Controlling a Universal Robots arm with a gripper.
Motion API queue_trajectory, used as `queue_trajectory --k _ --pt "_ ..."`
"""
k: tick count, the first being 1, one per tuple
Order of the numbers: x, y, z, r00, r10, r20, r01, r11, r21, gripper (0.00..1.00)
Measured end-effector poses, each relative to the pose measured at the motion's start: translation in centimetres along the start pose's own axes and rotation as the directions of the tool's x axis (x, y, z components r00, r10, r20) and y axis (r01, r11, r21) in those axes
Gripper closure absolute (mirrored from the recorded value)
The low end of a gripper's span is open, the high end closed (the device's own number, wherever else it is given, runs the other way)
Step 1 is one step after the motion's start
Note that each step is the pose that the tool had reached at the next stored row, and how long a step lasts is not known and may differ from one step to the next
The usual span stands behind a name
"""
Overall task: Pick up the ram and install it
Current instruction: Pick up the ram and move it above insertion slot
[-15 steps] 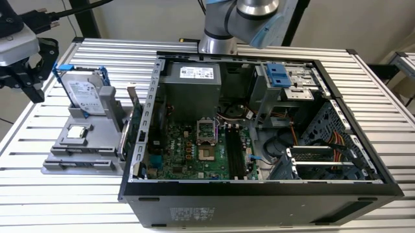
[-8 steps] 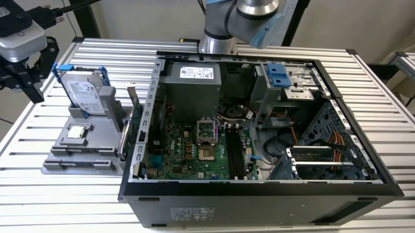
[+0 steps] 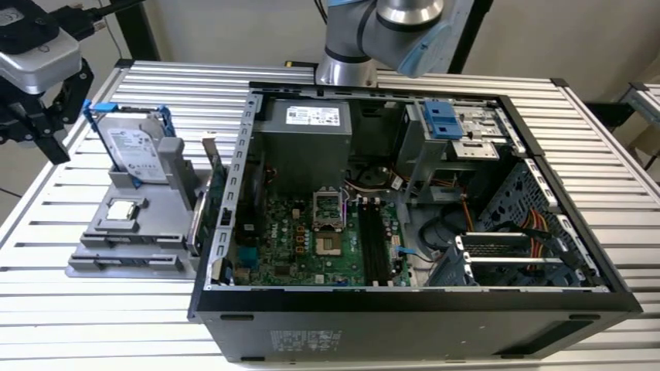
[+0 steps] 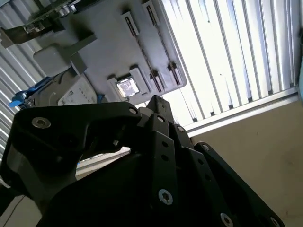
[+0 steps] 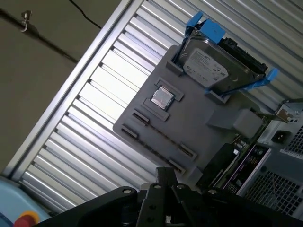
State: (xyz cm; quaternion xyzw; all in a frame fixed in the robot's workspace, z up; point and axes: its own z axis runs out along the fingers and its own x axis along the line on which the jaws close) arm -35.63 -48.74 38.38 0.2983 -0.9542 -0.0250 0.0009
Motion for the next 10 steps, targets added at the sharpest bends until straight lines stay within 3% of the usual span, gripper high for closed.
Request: queue_trajectory --k 10 --pt "-0.01 0.01 0.00 0.9944 -0.106 -0.0052 0.106 0.9944 -0.0015 1.00"
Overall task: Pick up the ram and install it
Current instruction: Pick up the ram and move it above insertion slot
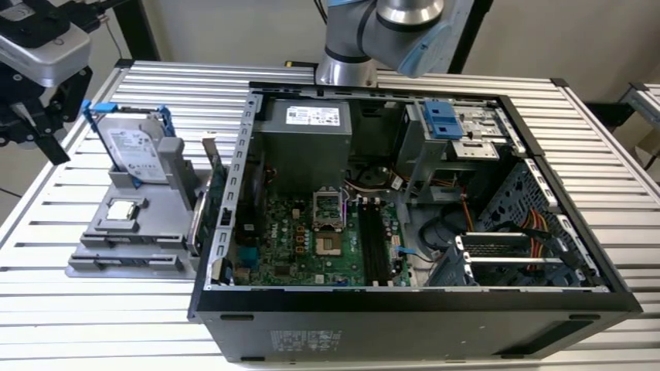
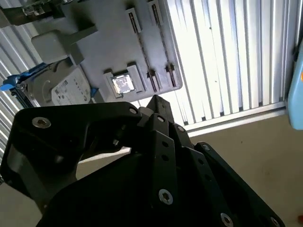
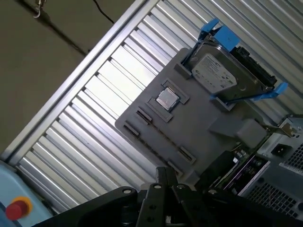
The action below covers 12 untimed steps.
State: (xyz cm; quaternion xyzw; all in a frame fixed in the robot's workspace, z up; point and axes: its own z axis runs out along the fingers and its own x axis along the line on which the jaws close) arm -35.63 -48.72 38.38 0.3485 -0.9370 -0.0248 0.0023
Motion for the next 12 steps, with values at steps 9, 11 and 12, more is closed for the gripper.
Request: queue_trajectory --k 9,11,12 --pt "-0.02 0.02 0.00 0.9969 -0.078 -0.0059 0.078 0.9968 0.0147 1.00" --pt "-0.02 0.02 -0.01 0.9950 -0.099 -0.0082 0.100 0.9949 0.0179 1.00" --pt "-0.01 0.03 -0.01 0.9940 -0.109 -0.0087 0.109 0.9938 0.0192 1.00"
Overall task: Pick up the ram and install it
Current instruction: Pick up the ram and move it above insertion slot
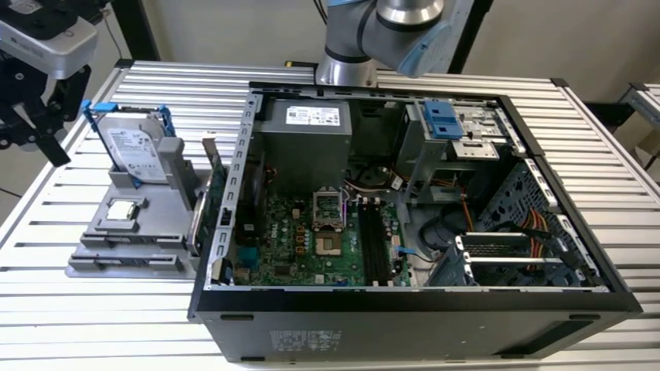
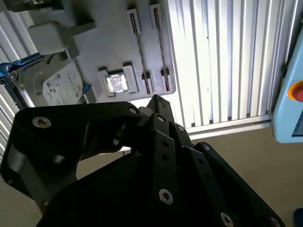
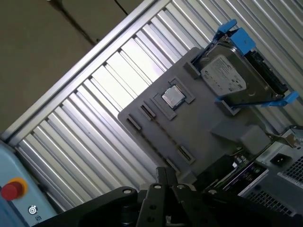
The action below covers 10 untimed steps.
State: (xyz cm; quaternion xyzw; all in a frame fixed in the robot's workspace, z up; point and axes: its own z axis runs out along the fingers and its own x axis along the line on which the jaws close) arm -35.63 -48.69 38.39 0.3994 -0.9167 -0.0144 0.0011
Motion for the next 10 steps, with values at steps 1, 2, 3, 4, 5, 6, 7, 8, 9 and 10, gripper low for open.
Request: queue_trajectory --k 1,2,3,4,5,6,7,8,9,10 --pt "0.00 0.00 0.00 1.0000 -0.009 -0.0002 0.009 1.0000 0.0013 1.00" --pt "0.00 0.00 0.00 0.9998 -0.018 -0.0002 0.018 0.9998 0.0026 1.00" --pt "-0.01 0.00 0.01 0.9996 -0.027 0.0003 0.027 0.9996 0.0034 1.00" --pt "-0.01 0.00 0.01 0.9994 -0.036 0.0007 0.036 0.9993 0.0039 1.00" --pt "-0.01 0.00 0.01 0.9989 -0.047 0.0009 0.047 0.9989 0.0044 1.00" --pt "-0.01 0.00 0.00 0.9983 -0.059 0.0013 0.059 0.9982 0.0053 1.00" --pt "0.00 0.01 -0.01 0.9974 -0.072 0.0025 0.072 0.9974 0.0073 1.00" --pt "0.00 0.00 0.00 0.9963 -0.085 0.0049 0.085 0.9963 0.0104 1.00" --pt "-0.01 0.00 0.00 0.9952 -0.098 0.0064 0.098 0.9951 0.0127 1.00" --pt "-0.01 0.00 0.00 0.9937 -0.112 0.0075 0.112 0.9936 0.0145 1.00"
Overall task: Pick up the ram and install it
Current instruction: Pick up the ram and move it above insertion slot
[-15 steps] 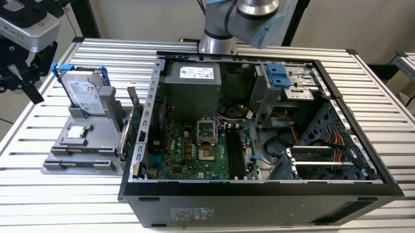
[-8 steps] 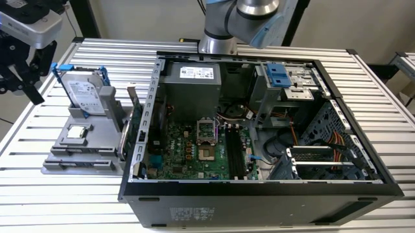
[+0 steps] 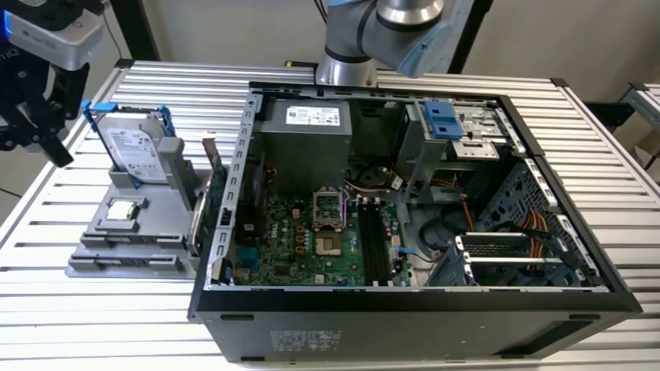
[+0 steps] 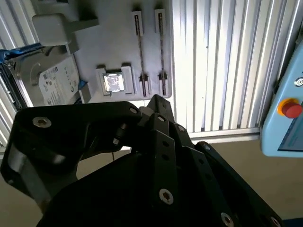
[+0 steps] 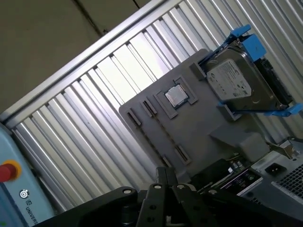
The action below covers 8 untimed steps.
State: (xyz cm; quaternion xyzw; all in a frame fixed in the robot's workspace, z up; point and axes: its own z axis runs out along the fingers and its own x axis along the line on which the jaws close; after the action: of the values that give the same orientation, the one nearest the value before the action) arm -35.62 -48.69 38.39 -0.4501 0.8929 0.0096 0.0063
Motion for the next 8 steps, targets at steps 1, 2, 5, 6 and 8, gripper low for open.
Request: queue_trajectory --k 1,2,5,6,8 --pt "0.00 0.00 0.01 0.9999 -0.012 0.0005 0.012 0.9999 0.0004 1.00" --pt "0.00 0.00 0.01 0.9997 -0.022 0.0006 0.022 0.9997 0.0005 1.00" --pt "0.00 0.01 0.00 0.9984 -0.056 0.0001 0.056 0.9984 -0.0001 1.00" --pt "0.01 0.01 0.00 0.9976 -0.069 -0.0001 0.069 0.9976 -0.0004 1.00" --pt "0.01 0.02 0.00 0.9954 -0.096 -0.0003 0.096 0.9954 -0.0010 1.00"
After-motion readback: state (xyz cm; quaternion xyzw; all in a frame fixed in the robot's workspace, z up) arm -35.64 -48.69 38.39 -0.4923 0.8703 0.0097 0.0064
